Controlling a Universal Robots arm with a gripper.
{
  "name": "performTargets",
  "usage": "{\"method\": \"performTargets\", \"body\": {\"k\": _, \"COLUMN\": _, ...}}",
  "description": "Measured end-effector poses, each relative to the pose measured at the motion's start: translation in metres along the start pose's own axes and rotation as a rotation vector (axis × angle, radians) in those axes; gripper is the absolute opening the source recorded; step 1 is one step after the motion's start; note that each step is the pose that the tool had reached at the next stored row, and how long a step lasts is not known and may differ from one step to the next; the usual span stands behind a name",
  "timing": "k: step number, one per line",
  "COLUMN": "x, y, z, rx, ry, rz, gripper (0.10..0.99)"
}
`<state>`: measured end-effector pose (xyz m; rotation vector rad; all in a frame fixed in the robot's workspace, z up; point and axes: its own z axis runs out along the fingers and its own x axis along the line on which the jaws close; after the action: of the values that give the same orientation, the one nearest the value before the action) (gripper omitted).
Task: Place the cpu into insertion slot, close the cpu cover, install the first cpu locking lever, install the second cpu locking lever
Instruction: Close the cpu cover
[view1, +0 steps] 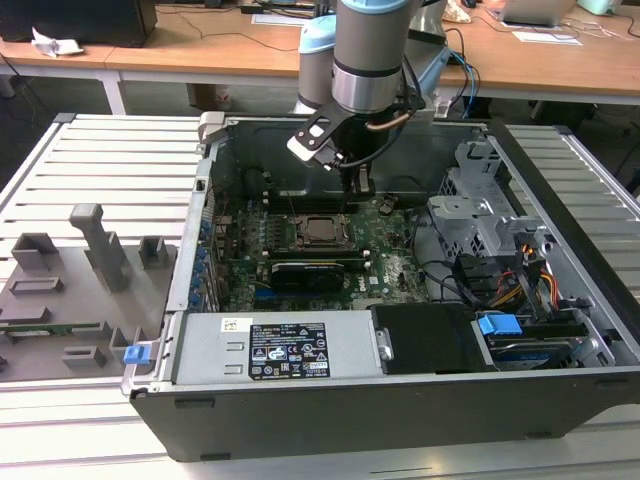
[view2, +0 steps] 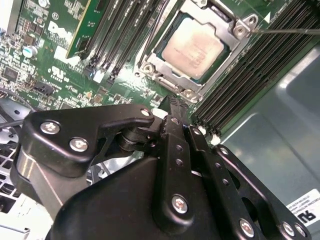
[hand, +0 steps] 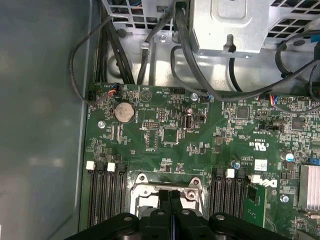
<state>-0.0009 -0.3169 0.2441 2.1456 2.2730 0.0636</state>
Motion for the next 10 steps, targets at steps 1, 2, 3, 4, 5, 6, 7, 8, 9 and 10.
{"method": "performTargets", "body": {"k": 1, "x": 0.0001, "y": -0.0010, "z": 0.0000, "rx": 0.000, "ry": 0.0000, "rz": 0.000, "gripper": 0.106}}
{"method": "performTargets", "body": {"k": 2, "x": 0.0001, "y": -0.0021, "z": -0.0001, "rx": 0.000, "ry": 0.0000, "rz": 0.000, "gripper": 0.106}}
{"method": "performTargets", "body": {"k": 3, "x": 0.0001, "y": -0.0031, "z": -0.0002, "rx": 0.000, "ry": -0.0001, "rz": 0.000, "gripper": 0.106}}
{"method": "performTargets", "body": {"k": 4, "x": 0.0003, "y": -0.0048, "z": -0.0002, "rx": 0.000, "ry": 0.0000, "rz": 0.000, "gripper": 0.106}}
{"method": "performTargets", "body": {"k": 5, "x": 0.0003, "y": -0.0060, "z": -0.0002, "rx": 0.000, "ry": -0.0001, "rz": 0.000, "gripper": 0.106}}
{"method": "performTargets", "body": {"k": 6, "x": 0.0004, "y": -0.0074, "z": -0.0003, "rx": 0.000, "ry": -0.0001, "rz": 0.000, "gripper": 0.106}}
{"method": "performTargets", "body": {"k": 7, "x": 0.0005, "y": -0.0087, "z": -0.0004, "rx": 0.000, "ry": -0.0001, "rz": 0.000, "gripper": 0.106}}
{"method": "performTargets", "body": {"k": 8, "x": 0.0005, "y": -0.0098, "z": -0.0004, "rx": 0.000, "ry": -0.0001, "rz": 0.000, "gripper": 0.106}}
{"method": "performTargets", "body": {"k": 9, "x": 0.0006, "y": -0.0111, "z": -0.0004, "rx": 0.000, "ry": -0.0001, "rz": 0.000, "gripper": 0.106}}
{"method": "performTargets", "body": {"k": 10, "x": 0.0007, "y": -0.0122, "z": -0.0005, "rx": 0.000, "ry": 0.0000, "rz": 0.000, "gripper": 0.106}}
